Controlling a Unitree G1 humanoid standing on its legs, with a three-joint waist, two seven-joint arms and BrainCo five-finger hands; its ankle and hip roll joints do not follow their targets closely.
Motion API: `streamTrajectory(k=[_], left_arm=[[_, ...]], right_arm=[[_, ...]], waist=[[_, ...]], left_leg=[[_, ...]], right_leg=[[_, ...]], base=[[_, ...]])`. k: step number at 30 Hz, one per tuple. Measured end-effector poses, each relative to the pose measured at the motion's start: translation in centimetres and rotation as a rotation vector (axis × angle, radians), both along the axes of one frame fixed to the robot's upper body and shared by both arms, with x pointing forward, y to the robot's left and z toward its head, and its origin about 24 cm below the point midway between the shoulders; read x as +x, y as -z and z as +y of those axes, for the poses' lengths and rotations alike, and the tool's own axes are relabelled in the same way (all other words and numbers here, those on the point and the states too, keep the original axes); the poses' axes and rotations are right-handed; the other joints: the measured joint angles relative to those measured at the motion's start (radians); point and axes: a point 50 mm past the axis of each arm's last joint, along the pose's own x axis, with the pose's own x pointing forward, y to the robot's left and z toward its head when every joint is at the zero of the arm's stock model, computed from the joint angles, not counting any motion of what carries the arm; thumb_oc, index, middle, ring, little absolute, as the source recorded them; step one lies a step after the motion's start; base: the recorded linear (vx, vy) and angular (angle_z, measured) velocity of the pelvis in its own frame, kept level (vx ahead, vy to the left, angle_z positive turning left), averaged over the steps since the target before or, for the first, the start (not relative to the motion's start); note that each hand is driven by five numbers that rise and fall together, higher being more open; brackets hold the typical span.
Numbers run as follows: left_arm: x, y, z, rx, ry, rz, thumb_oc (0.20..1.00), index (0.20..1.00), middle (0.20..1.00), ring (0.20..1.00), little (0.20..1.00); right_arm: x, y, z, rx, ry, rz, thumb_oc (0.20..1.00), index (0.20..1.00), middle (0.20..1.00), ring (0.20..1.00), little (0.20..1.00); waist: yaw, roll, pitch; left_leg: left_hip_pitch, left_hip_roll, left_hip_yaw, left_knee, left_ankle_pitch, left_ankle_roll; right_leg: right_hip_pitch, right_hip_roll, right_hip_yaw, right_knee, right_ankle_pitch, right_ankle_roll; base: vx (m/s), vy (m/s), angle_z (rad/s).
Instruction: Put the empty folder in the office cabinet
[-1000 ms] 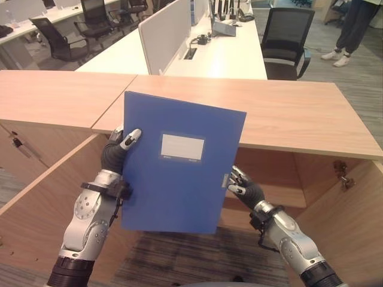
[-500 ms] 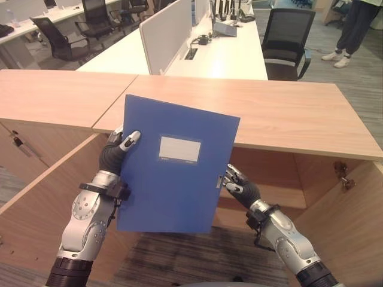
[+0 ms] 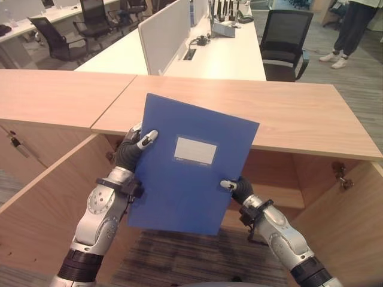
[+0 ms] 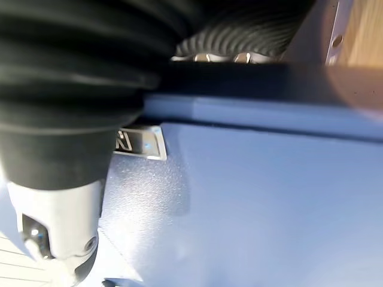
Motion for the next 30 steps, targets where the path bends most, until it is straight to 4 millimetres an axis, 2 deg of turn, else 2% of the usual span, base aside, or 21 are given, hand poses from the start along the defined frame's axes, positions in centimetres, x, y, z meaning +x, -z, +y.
streamTrajectory(k=[10, 11, 30], left_arm=[[0.42, -0.25, -0.65, 0.023, 0.026, -0.008, 0.2, 0.2, 0.2, 0.2, 0.2], [0.52, -0.44, -0.83, 0.038, 0.034, -0.018, 0.2, 0.2, 0.2, 0.2, 0.2], [0.72, -0.31, -0.76, 0.043, 0.035, -0.006, 0.2, 0.2, 0.2, 0.2, 0.2]], right_arm=[[-0.01, 0.19, -0.17, -0.01, 0.006, 0.009, 1.0, 1.0, 1.0, 1.0, 1.0], [-0.04, 0.33, -0.27, -0.019, 0.004, 0.014, 0.2, 0.2, 0.2, 0.2, 0.2], [-0.02, 0.32, -0.68, -0.036, 0.002, 0.014, 0.2, 0.2, 0.2, 0.2, 0.2]], waist=[[-0.017, 0.0, -0.001], [-0.016, 0.0, -0.001], [-0.013, -0.004, -0.005]], left_leg=[[0.003, 0.0, 0.003, 0.0, 0.0, 0.0], [0.003, 0.0, 0.003, 0.0, 0.0, 0.0], [0.004, 0.0, 0.003, 0.0, 0.0, 0.0]], right_leg=[[0.0, 0.001, 0.003, 0.002, 0.002, -0.001], [0.001, 0.001, 0.003, 0.002, 0.002, -0.001], [0.002, 0.001, 0.003, 0.002, 0.003, -0.001]], base=[[0.0, 0.0, 0.0], [0.0, 0.0, 0.0], [0.0, 0.0, 0.0]])
